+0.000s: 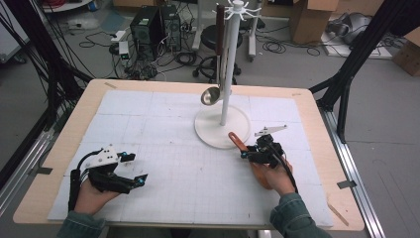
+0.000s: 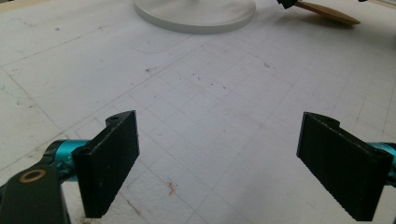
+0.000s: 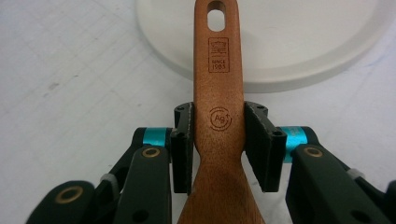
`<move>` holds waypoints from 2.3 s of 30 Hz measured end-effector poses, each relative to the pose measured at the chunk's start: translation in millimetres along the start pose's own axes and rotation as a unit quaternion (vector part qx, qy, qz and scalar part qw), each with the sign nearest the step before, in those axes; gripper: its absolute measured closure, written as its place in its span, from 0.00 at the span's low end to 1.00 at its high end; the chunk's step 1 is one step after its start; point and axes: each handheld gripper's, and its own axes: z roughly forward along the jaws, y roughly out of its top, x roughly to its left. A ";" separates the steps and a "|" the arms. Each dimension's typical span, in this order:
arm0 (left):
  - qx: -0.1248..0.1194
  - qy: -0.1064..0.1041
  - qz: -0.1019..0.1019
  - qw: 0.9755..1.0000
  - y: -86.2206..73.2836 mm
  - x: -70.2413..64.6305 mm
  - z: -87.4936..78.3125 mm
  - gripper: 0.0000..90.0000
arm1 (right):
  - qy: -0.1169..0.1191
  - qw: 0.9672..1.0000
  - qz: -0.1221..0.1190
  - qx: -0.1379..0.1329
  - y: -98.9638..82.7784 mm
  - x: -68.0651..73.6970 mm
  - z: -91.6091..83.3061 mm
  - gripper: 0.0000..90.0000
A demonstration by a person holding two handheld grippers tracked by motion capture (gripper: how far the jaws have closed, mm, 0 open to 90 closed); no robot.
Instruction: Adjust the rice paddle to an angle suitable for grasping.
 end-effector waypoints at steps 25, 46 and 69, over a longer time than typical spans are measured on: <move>-0.001 -0.001 0.000 1.000 0.2 0.0 -0.3 0.15 | 0.096 0.995 -0.014 -0.021 13.1 53.7 17.0 0.72; 0.003 -0.006 0.005 1.000 1.7 -2.6 3.4 0.15 | 0.138 0.989 -0.057 -0.002 19.9 95.1 29.7 0.72; 0.005 -0.013 0.006 1.000 3.0 -6.9 6.9 0.16 | 0.144 0.987 -0.066 -0.003 24.3 108.1 34.7 0.72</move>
